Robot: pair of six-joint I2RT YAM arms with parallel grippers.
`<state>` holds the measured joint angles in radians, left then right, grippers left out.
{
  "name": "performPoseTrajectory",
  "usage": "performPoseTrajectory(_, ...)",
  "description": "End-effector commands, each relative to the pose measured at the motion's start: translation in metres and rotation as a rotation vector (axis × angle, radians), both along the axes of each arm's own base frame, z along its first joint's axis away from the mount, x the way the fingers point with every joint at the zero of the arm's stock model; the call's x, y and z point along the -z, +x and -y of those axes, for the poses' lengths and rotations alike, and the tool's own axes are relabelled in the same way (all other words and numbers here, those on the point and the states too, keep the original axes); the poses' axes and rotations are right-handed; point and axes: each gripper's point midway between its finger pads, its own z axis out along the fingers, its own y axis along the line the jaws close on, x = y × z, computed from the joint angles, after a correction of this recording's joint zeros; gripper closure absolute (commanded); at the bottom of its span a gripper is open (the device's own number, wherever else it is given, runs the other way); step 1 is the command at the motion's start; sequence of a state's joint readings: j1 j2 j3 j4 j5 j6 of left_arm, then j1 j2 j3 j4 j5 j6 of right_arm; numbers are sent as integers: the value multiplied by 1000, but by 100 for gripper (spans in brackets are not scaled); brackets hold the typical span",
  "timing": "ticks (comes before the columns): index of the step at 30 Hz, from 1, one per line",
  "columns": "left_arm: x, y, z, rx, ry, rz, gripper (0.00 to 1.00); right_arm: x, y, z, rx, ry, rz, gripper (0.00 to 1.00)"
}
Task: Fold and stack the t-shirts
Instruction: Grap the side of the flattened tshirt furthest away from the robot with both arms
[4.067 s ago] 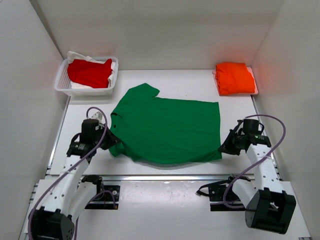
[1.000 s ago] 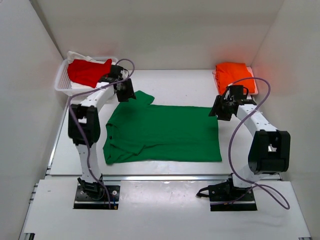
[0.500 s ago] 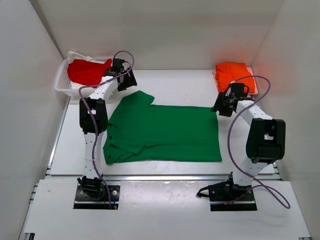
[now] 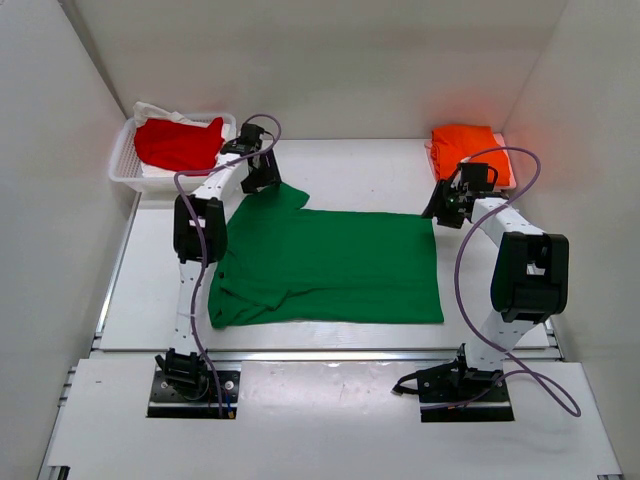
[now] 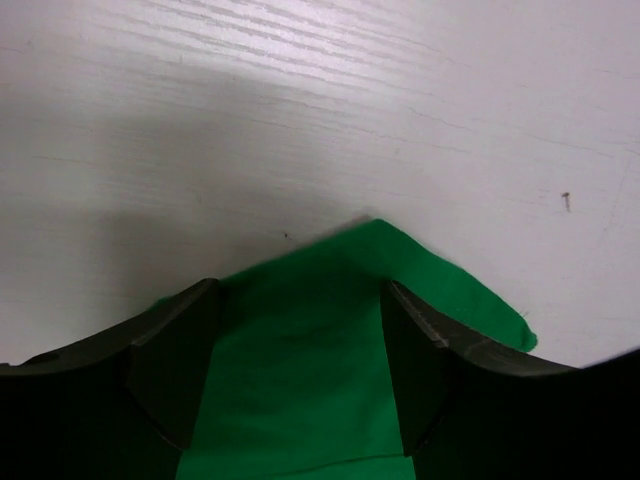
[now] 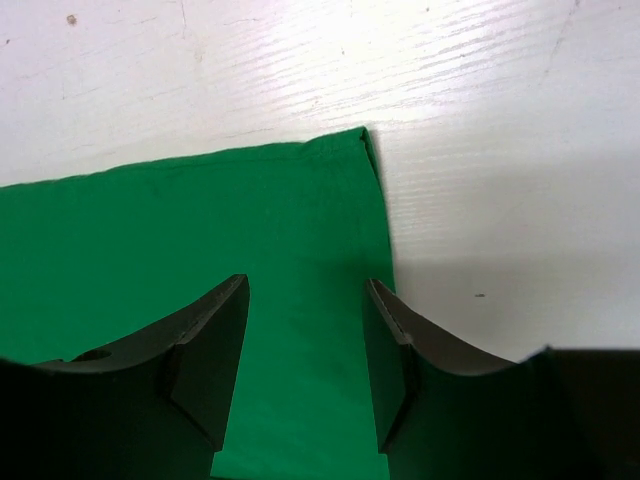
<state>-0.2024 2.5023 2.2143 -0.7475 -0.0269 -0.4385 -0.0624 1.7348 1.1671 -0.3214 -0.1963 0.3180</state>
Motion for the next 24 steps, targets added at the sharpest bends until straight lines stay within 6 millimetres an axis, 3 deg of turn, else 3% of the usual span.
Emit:
performPoseTrajectory(1,9,-9,-9,-1,29,-66,25,-6,15,7,7,-11,53,53)
performPoseTrajectory(4,5,-6,-2,9,19,-50,43,3,16,5,10,-7,38,51)
performPoseTrajectory(6,9,-7,-1,9,14,-52,72,8,18,6,17,-13,41,51)
performPoseTrajectory(10,5,-6,-1,13,-9,-39,100,12,26,7,41,-8,57,50)
performPoseTrajectory(17,-6,-7,10,50,-102,2,100,25,49,5,76,-11,31,49)
performPoseTrajectory(19,0,-15,10,49,-134,-3,100,35,53,2,69,7,8,49)
performPoseTrajectory(21,-15,-11,10,43,-172,58,100,40,57,-4,55,3,-3,49)
performPoseTrajectory(23,-21,-12,10,41,-182,80,100,41,59,-7,42,0,-9,51)
performPoseTrajectory(24,-22,-13,9,37,-184,83,100,45,60,-10,36,3,-20,57)
